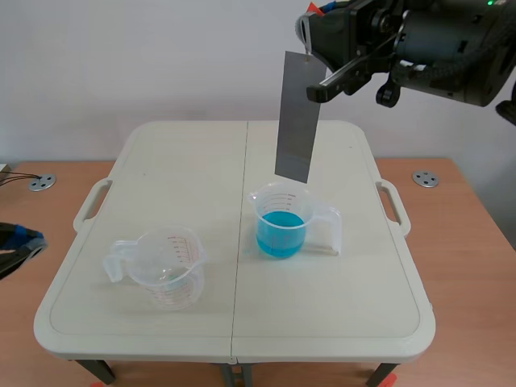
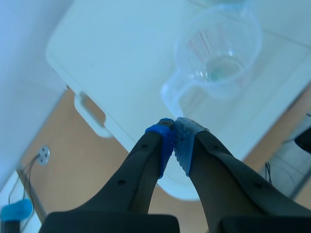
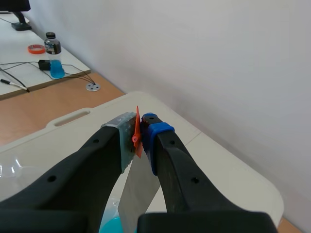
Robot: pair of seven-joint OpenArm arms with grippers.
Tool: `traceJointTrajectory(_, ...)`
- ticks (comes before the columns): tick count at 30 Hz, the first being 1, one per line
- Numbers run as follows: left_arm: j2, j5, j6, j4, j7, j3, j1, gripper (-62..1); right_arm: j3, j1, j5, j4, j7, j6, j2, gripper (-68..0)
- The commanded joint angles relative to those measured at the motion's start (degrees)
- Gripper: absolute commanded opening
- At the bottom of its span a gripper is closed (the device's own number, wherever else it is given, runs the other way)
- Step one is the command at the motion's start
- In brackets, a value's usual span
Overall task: Hold the metal plate by the orange handle, dip it into the blue solution, take it out and point at it, then put the plate back in the beaker on the left.
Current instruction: 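Move the plate over the blue solution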
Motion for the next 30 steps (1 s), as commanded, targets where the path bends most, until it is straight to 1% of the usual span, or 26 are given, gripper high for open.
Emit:
traceJointTrajectory(1, 0.0, -0.6, 0.1, -1.0, -0.6, 1.5, -2.9, -59.7, 0.5, 0.7, 0.8, 1.4, 0.9, 0.4, 0.2, -66.2)
traceJointTrajectory(9, 0.6, -0.6, -0.1, -8.5, -0.5, 13.1, -20.9, -59.7, 0.7, 0.7, 0.6, 1.3, 0.9, 0.4, 0.2, -66.2)
traceJointTrajectory(13, 2.1, -0.5, -1.2, -12.3, -0.3, 18.8, -28.7, -59.6, 0.7, 0.7, 0.6, 1.3, 0.9, 0.4, 0.2, -66.2)
traceJointTrajectory(15, 3.1, -0.5, -1.2, -14.0, 0.4, 21.4, -32.0, -59.6, 0.7, 0.7, 0.6, 1.3, 0.9, 0.4, 0.2, -66.2)
traceJointTrajectory(22, 7.7, -0.3, -1.2, -19.6, 4.1, 28.7, -40.9, -59.6, 0.7, 0.7, 0.6, 1.3, 0.9, 0.4, 0.2, -66.2)
traceJointTrajectory(30, 12.5, 0.4, -1.2, -26.5, 4.4, 34.7, -48.3, -59.6, 0.7, 0.7, 0.6, 1.3, 0.9, 0.4, 0.2, -66.2)
